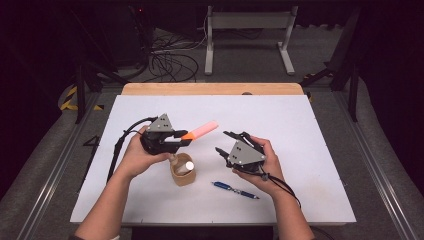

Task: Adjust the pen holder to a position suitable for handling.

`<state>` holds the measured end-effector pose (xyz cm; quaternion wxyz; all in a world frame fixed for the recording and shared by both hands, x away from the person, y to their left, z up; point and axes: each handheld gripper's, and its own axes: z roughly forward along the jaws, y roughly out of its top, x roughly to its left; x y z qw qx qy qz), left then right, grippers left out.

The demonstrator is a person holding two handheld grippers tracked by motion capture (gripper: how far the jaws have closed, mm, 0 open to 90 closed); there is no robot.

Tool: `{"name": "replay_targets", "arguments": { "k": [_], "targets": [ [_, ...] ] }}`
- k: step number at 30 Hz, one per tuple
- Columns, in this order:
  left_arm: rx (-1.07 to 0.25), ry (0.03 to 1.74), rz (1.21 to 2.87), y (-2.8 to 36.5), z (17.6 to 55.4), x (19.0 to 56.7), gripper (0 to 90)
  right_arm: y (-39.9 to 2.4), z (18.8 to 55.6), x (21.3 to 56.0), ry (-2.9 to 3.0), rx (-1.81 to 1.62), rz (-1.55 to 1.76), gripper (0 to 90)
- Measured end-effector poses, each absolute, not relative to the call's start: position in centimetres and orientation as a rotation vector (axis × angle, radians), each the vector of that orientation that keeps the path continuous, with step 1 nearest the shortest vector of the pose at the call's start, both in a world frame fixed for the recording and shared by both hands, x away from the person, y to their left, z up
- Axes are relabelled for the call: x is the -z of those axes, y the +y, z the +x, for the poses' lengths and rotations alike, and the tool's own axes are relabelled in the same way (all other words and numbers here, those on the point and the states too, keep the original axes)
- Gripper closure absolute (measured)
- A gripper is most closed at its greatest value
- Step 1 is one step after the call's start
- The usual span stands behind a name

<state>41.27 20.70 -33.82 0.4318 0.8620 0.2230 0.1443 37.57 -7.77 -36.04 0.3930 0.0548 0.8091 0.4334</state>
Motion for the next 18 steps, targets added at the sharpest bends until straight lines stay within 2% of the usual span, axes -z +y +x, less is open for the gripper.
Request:
{"name": "replay_targets", "arguments": {
  "k": [18],
  "targets": [
    [-0.324, 0.544, 2.237, 18.9, 40.4, 32.9, 64.7, -7.0, 36.7, 36.1, 1.957, -0.992, -0.011, 52.1]
  ]
}}
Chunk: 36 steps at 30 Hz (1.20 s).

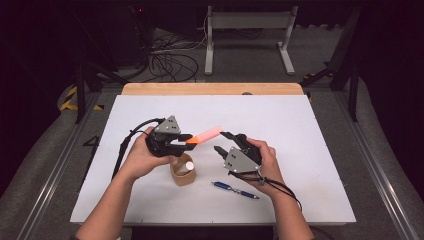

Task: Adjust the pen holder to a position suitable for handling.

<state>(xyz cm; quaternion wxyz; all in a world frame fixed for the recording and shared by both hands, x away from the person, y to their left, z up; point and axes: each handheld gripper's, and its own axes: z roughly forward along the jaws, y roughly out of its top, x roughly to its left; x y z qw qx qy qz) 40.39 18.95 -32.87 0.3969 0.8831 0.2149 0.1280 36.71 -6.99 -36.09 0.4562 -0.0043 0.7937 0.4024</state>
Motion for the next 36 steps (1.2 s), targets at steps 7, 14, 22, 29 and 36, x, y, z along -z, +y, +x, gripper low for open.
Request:
{"name": "replay_targets", "arguments": {
  "k": [7, 14, 22, 29, 36],
  "targets": [
    [-0.304, 0.518, 2.261, 18.4, 40.0, 32.7, 64.7, -6.1, 36.5, 36.7, 1.947, -0.863, -0.099, 53.1],
    [-0.286, 0.497, 2.271, 17.9, 39.7, 32.7, 64.7, -5.5, 36.4, 37.3, 1.911, -0.734, -0.161, 54.2],
    [-0.252, 0.488, 2.264, 17.9, 39.6, 32.6, 64.7, -4.7, 36.3, 38.0, 1.878, -0.611, -0.222, 60.5],
    [-0.227, 0.482, 2.242, 17.9, 39.5, 32.5, 64.6, -4.4, 36.0, 38.3, 1.834, -0.548, -0.249, 69.3],
    [-0.199, 0.491, 2.175, 18.4, 39.5, 32.2, 64.0, -4.2, 35.8, 38.6, 1.818, -0.538, -0.27, 75.3]
  ]
}}
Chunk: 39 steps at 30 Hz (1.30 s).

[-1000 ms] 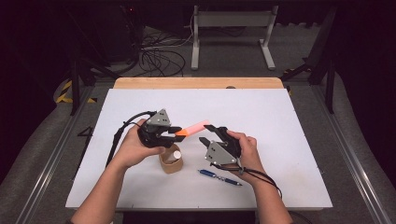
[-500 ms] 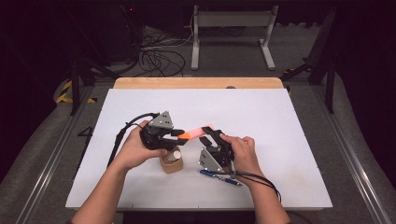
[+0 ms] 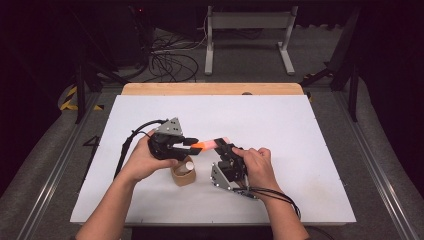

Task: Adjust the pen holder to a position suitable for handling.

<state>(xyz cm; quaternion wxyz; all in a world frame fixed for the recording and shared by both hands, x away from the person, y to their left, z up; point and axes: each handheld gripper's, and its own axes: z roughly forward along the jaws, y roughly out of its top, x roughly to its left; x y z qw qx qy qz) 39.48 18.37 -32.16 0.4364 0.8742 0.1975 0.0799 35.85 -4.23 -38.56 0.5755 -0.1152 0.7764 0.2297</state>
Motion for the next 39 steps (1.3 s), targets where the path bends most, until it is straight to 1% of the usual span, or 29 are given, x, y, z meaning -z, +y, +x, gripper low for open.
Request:
{"name": "replay_targets", "arguments": {
  "k": [7, 11, 14, 21, 25, 33, 39],
  "targets": [
    [-0.191, 0.47, 2.134, 18.5, 39.5, 32.2, 62.3, -4.6, 36.0, 38.4, 1.874, -0.612, -0.221, 76.2],
    [-0.206, 0.459, 2.097, 18.6, 39.4, 32.2, 55.3, -5.2, 36.4, 38.0, 1.934, -0.789, -0.118, 76.2],
    [-0.212, 0.422, 2.048, 18.7, 39.1, 32.0, 54.3, -5.6, 36.8, 37.7, 1.986, -0.948, -0.014, 76.2],
    [-0.247, 0.37, 1.95, 18.7, 38.6, 31.6, 58.5, -6.2, 37.4, 37.7, 2.075, -1.332, 0.163, 76.1],
    [-0.241, 0.355, 1.902, 19.0, 38.4, 31.3, 61.0, -6.3, 37.5, 37.7, 2.084, -1.502, 0.228, 76.1],
    [-0.228, 0.333, 1.861, 18.8, 38.4, 31.2, 61.4, -6.4, 37.8, 37.8, 2.118, -1.71, 0.277, 76.1],
    [-0.22, 0.34, 1.837, 18.6, 38.2, 31.2, 65.1, -6.4, 37.9, 38.0, 2.154, -1.768, 0.292, 76.1]
  ]
}}
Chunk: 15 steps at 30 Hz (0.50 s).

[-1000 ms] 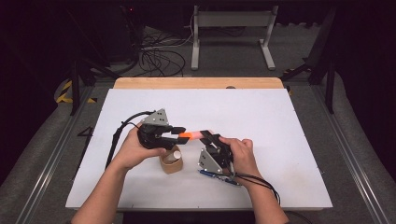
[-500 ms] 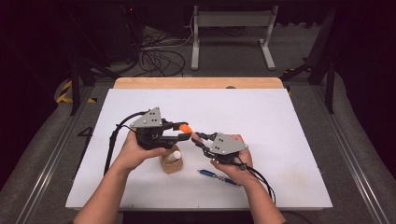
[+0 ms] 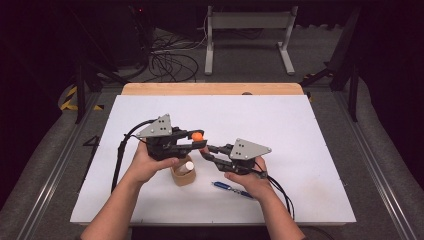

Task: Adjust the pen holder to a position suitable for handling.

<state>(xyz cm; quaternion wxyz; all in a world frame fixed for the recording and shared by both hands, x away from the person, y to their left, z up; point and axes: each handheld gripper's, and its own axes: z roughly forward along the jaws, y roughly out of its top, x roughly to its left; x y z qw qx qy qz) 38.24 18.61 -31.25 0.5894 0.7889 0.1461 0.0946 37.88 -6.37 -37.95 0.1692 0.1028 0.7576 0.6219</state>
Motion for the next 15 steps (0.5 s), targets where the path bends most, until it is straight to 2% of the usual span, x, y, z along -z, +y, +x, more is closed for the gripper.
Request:
{"name": "replay_targets", "arguments": {
  "k": [11, 15],
  "targets": [
    [-0.251, 0.357, 1.862, 18.31, 37.97, 31.33, 66.0, -6.22, 38.0, 37.96, 2.199, -1.767, 0.328, 75.6],
    [-0.269, 0.379, 1.878, 18.46, 37.87, 31.18, 66.1, -6.09, 38.0, 37.94, 2.208, -1.76, 0.335, 71.9]
  ]
}}
